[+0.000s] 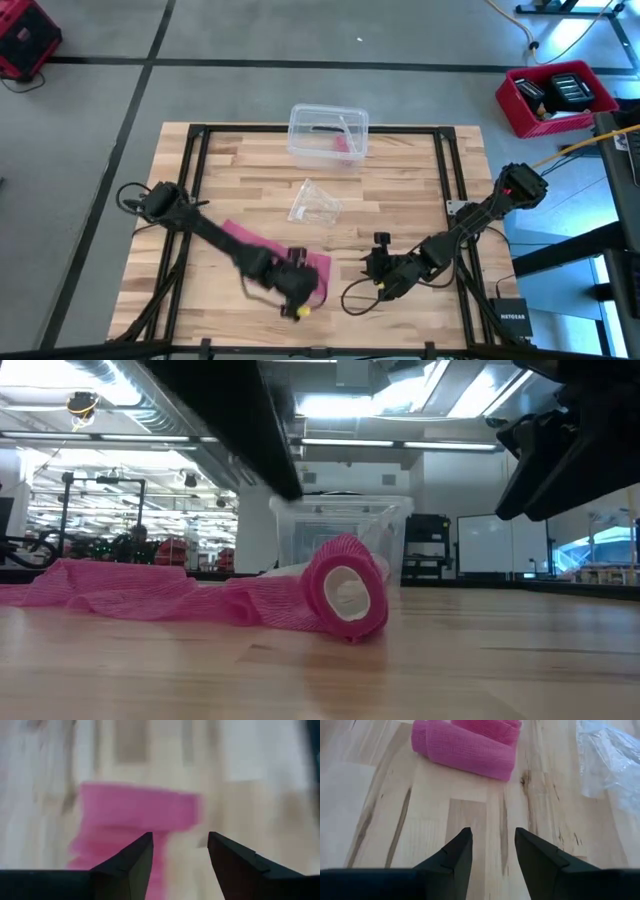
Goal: Roll bandage
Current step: Roll the pink bandage
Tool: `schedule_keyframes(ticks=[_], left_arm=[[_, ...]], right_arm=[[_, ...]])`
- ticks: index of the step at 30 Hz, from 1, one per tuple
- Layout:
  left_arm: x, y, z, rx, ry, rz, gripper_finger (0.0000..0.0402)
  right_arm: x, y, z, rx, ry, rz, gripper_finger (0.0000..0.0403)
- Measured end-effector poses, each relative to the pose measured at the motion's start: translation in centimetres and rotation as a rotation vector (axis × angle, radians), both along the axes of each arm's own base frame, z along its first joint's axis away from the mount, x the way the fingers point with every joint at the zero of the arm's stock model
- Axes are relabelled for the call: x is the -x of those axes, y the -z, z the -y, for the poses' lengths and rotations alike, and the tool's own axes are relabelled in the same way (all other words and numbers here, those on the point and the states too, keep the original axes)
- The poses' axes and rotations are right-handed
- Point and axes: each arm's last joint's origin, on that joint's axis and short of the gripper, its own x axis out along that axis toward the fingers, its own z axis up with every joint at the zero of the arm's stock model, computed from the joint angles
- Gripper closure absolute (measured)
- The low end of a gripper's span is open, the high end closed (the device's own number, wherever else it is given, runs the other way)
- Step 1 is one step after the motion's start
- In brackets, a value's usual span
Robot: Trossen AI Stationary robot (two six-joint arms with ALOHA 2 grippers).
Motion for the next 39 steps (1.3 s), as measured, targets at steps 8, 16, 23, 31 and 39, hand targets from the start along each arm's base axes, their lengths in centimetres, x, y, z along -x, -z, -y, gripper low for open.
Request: schedule_keyframes(ticks=[8,16,23,31,39], left_arm=[[1.4,0.0,5.4,-0.141,-0.014,0.264,0.0246],[-0.8,3.0,7.9,-0.102,-0.051,0.354,0.0266],[-0.7,5.2,6.7,-0.259,-0.091,0.170,0.0282],[-1.0,5.6,5.5,-0.296,-0.109,0.130,0.0290],[-1.4,6.1,4.5,-0.291,-0.130,0.121,0.0290]], right_arm=[[0.0,0.0,0.0,-0.011,0.004,0.002,0.0251],[0.0,0.0,-0.3,-0.095,0.002,-0.029,0.0251],[0.2,0.0,-0.4,-0.108,-0.009,-0.039,0.0251],[0.1,0.0,-0.3,-0.062,-0.004,-0.018,0.0251],[0.1,0.0,-0.3,-0.053,0.000,-0.013,0.0251]])
